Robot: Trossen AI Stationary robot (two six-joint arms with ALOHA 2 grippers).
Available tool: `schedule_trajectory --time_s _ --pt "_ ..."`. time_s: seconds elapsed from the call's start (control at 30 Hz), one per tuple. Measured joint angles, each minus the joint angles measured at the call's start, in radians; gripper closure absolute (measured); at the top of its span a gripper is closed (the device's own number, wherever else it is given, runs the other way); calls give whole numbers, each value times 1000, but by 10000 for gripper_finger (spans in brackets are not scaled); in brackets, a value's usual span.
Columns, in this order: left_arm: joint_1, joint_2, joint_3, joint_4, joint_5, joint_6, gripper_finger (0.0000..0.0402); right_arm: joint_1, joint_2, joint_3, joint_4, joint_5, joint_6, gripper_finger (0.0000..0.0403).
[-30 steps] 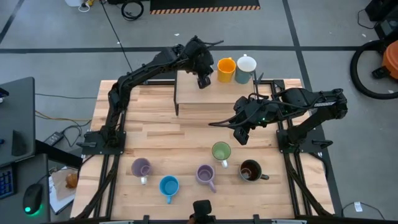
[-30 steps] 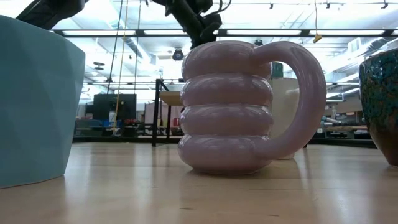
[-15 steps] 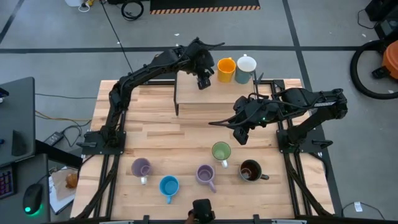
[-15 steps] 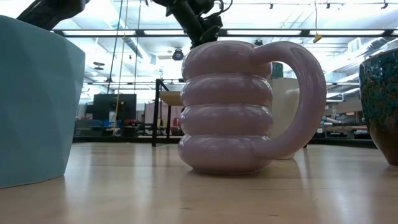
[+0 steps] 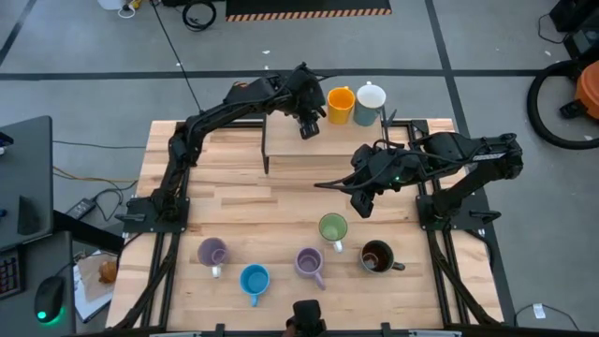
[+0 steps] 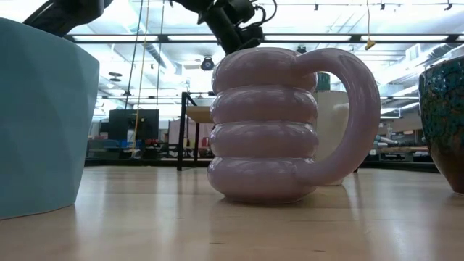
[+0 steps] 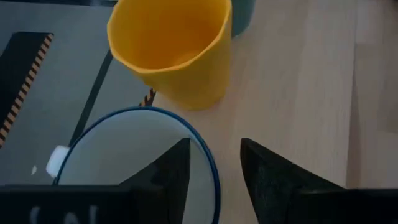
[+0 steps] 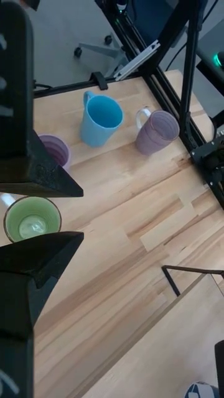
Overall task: Place coffee mugs
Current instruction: Put the white patterned mug on the shelf
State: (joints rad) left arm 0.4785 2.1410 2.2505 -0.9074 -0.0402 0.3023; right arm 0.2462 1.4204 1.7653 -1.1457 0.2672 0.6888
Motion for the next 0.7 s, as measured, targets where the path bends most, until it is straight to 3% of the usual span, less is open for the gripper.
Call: schedule_trajectory --time_s 0.4,0.7 --pt "1 0 0 -7 8 138 352 0 0 0 0 0 -3 298" --pt "13 0 0 -10 12 179 355 1 0 0 0 0 -1 298"
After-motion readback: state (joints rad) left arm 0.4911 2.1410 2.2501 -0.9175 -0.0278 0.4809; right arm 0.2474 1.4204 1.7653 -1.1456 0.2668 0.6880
